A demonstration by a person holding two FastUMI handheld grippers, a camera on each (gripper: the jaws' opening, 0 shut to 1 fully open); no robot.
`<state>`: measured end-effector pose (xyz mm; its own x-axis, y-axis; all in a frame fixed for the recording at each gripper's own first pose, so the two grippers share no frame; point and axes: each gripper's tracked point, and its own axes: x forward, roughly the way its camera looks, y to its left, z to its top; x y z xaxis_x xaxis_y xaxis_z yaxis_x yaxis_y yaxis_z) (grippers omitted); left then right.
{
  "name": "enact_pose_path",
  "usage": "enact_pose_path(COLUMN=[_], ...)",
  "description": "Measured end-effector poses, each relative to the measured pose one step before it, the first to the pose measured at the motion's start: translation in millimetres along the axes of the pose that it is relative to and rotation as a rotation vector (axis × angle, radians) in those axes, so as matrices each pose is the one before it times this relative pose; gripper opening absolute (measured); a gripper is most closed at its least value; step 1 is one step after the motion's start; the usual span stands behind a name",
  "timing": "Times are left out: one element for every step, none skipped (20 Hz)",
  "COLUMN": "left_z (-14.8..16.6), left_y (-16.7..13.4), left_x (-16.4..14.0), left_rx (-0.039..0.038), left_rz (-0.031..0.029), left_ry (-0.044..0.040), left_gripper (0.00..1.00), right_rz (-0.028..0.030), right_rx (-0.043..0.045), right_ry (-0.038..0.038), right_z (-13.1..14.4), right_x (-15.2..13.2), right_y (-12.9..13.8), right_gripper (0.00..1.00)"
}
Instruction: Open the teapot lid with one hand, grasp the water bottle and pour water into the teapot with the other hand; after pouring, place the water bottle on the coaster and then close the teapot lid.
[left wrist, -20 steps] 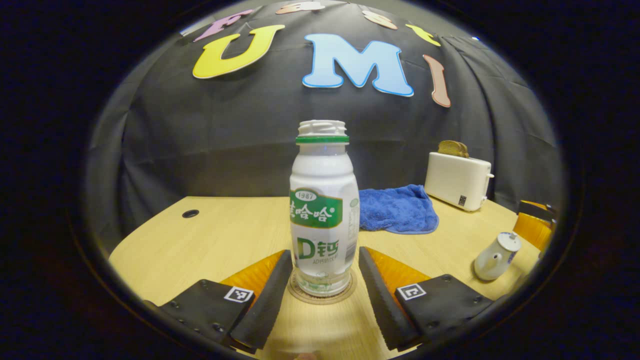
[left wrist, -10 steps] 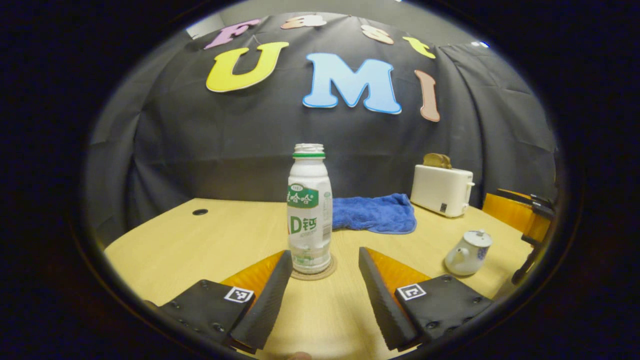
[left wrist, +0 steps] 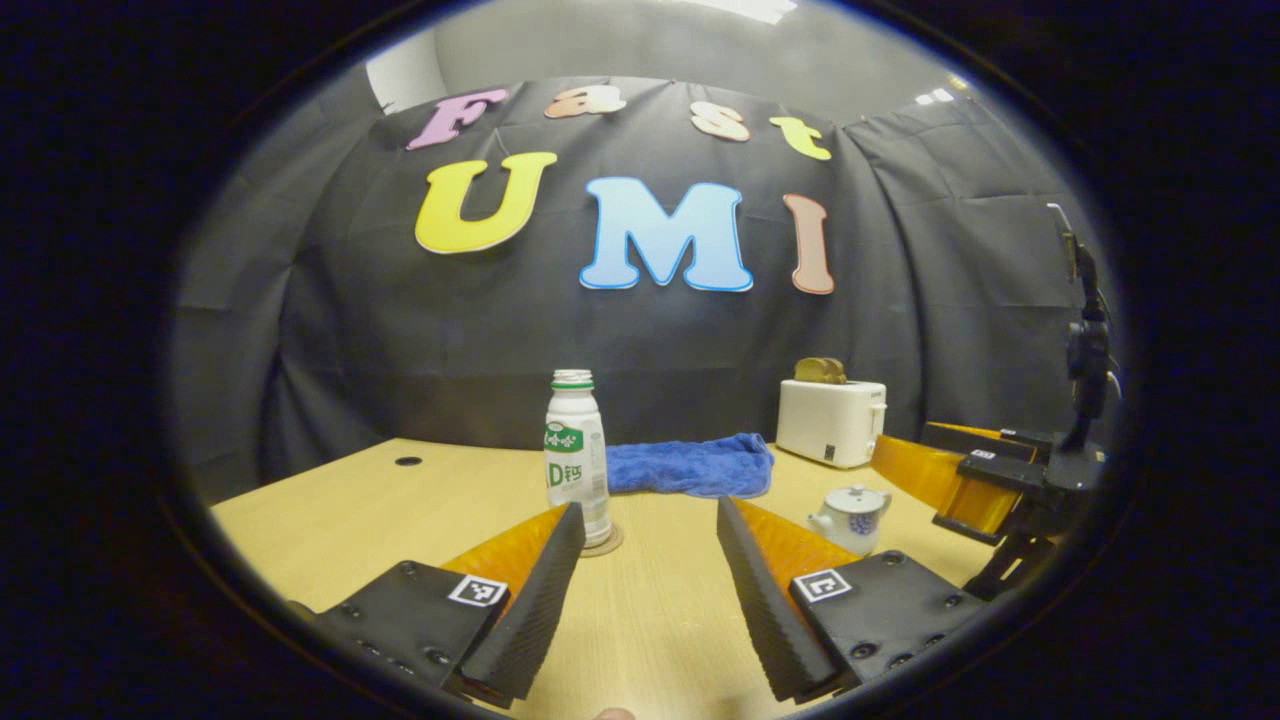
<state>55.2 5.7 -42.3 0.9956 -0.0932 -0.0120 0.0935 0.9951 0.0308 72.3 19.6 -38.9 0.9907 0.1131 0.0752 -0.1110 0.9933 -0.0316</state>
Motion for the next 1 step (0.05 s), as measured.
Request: enact_pose_path(left_z=[-2.98], left_y=[-9.96], left_x=[-7.56], left_rx=[-0.00353], left_rz=[-0.01204], left_ry=[-0.00292], left_gripper=[0.88], right_rz=[-0.00213], right_rx=[-0.00361], right_ry=[0.00266], right_z=[-1.73], right_x=[-6.91], right_y=[2.50], right_gripper=[0.98])
